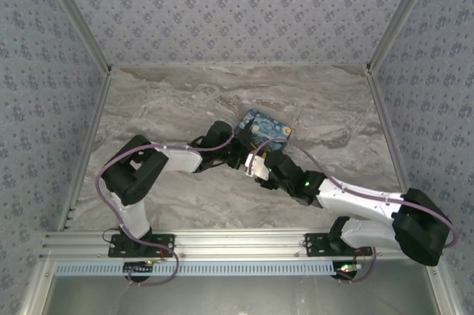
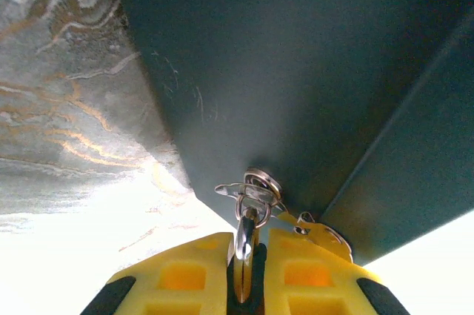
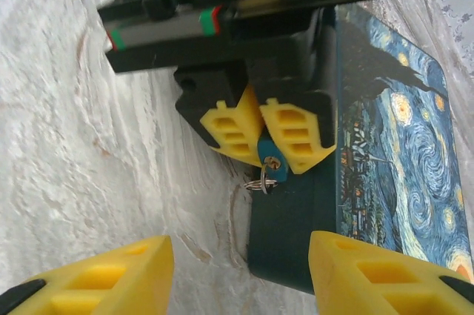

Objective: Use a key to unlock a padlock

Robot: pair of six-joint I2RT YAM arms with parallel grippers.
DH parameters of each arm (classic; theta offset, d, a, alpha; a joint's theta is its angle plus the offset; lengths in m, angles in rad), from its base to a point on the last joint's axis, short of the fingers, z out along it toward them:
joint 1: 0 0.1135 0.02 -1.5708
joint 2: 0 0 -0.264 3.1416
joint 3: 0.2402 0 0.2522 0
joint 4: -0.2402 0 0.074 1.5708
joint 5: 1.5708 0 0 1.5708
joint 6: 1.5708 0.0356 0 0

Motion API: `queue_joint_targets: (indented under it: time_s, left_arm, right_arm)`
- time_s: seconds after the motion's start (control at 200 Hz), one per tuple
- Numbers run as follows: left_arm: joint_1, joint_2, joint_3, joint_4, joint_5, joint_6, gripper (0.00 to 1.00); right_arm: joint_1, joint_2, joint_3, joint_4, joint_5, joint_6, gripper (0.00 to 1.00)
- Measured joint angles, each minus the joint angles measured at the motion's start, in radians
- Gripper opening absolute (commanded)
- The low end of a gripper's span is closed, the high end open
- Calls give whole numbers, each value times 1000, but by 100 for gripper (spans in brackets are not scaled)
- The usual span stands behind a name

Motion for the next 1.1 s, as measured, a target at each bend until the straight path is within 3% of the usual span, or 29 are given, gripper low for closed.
queue_joint_targets:
  time_s: [0.215,0.535,1.059,1.104]
  left_arm:
    - [0,0,1,-1,2,-6,0]
    - [0,0,1,0,3,-7,0]
    - [0,0,3,4,-9,-25,0]
    - [0,0,3,4,-12,-25,0]
  right_arm:
    - [0,70,-6,82,39,-80,50]
    - [-19,151,-6,195,51,-114,24]
    - [-54,188,-21,289,39,-88,14]
    - [-54,191,-21,293,39,-84,9]
